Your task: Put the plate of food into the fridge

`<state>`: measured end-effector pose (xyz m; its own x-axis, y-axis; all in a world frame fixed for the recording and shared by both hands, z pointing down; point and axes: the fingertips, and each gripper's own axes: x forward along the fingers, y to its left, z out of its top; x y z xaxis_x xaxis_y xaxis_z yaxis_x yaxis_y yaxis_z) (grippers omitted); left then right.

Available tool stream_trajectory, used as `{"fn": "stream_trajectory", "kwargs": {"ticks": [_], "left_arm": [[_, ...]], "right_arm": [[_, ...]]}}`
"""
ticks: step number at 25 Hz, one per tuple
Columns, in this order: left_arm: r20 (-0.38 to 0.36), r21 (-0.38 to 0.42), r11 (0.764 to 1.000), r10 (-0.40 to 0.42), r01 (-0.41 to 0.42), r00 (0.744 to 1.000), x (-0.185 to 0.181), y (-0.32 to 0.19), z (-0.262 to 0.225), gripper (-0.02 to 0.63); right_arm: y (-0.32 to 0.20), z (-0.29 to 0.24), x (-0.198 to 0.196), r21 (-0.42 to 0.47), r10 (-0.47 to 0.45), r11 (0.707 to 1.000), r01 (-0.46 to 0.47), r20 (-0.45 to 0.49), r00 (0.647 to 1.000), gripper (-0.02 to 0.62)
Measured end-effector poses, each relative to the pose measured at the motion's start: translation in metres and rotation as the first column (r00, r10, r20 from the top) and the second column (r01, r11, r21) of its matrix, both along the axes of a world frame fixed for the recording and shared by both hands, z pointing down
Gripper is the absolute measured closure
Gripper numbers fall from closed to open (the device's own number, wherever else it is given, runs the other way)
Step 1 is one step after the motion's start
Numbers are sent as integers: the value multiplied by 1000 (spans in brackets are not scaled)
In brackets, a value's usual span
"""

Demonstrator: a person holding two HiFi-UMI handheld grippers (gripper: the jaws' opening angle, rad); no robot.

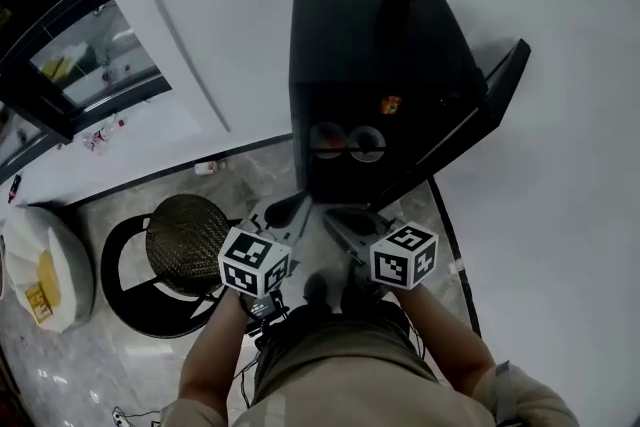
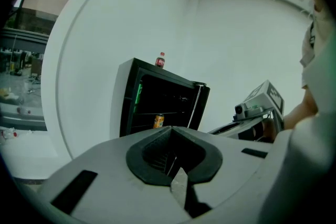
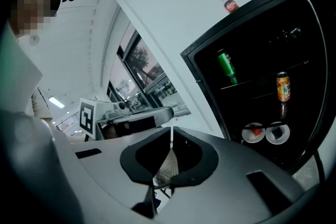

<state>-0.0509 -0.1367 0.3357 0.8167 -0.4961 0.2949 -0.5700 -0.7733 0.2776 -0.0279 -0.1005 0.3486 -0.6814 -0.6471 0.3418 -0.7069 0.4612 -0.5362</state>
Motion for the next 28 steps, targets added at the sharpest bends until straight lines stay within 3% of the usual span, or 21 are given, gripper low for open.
{"fn": "stream_trajectory", "kwargs": {"ticks": [12, 15, 21, 28], "left_arm": [[-84, -3, 1000, -17, 17, 996, -8, 17, -13, 597], [-81, 16, 1000, -3, 4, 997, -1, 19, -16, 597], [-69, 25, 1000, 18, -17, 997, 3, 29, -18, 597], [-56, 34, 999, 43, -41, 998, 12, 38, -22, 597]], "right_arm": [[21, -8, 18, 7, 104, 995, -104, 7, 995, 569], [26, -10, 21, -8, 126, 992, -125, 27, 992, 569], [34, -13, 27, 18, 125, 992, -124, -40, 991, 569], [44, -22, 38, 19, 136, 991, -136, -12, 991, 569]]}}
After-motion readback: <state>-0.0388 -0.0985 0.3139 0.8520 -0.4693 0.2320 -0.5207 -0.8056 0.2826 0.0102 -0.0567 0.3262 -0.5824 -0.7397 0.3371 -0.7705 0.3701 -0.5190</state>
